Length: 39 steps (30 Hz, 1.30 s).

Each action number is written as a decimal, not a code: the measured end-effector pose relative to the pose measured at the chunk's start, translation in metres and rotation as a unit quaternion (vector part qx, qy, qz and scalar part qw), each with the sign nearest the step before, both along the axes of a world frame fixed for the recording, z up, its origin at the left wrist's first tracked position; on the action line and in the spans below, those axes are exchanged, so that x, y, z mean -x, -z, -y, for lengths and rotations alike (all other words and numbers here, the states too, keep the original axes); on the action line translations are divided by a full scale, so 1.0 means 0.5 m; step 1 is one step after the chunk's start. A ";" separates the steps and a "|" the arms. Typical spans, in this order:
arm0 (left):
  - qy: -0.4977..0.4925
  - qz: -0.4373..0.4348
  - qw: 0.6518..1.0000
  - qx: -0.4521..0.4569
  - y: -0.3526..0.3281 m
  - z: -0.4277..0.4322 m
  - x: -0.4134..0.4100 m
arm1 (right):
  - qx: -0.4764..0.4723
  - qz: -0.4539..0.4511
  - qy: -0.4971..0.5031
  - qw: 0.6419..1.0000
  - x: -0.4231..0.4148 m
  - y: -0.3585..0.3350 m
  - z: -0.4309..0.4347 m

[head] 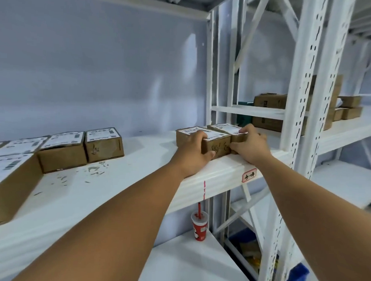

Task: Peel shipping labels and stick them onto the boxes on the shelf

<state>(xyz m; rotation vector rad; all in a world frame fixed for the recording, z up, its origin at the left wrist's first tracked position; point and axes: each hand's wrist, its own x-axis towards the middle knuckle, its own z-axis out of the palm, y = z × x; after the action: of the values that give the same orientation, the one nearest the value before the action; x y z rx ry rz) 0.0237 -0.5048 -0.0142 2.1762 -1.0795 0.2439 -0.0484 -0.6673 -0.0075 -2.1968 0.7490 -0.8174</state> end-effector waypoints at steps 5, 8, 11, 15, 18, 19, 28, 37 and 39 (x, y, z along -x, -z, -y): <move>-0.060 0.080 0.994 0.036 -0.003 -0.028 0.015 | 0.027 0.008 -0.019 0.999 0.022 0.002 -0.043; -0.055 0.071 0.996 0.010 -0.008 -0.071 0.032 | 0.043 -0.008 -0.038 0.998 0.040 0.000 -0.077; -0.061 0.089 0.994 -0.013 -0.013 -0.136 0.048 | 0.052 -0.037 -0.071 0.995 0.059 -0.005 -0.113; -0.086 0.124 0.988 -0.028 -0.022 -0.229 0.071 | 0.046 -0.037 -0.114 0.992 0.072 -0.009 -0.190; -0.112 0.132 0.983 -0.060 -0.032 -0.302 0.090 | 0.046 -0.036 -0.142 0.988 0.076 -0.007 -0.254; -0.118 0.137 0.981 -0.074 -0.037 -0.324 0.096 | 0.045 -0.036 -0.151 0.987 0.075 -0.007 -0.273; -0.198 0.265 0.905 -0.267 -0.077 -0.466 0.144 | 0.027 -0.037 -0.220 0.975 0.078 -0.008 -0.406; -0.267 0.303 0.848 -0.343 -0.067 -0.548 0.148 | 0.029 -0.023 -0.278 0.960 0.053 0.001 -0.487; -0.283 0.314 0.841 -0.337 -0.060 -0.564 0.144 | 0.030 -0.018 -0.286 0.958 0.041 0.003 -0.495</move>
<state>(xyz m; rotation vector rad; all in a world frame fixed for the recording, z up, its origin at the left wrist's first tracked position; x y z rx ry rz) -0.0482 -0.2227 0.0159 3.1644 -0.8773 1.0423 -0.0686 -0.4196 -0.0088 -2.3088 0.0788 -0.5063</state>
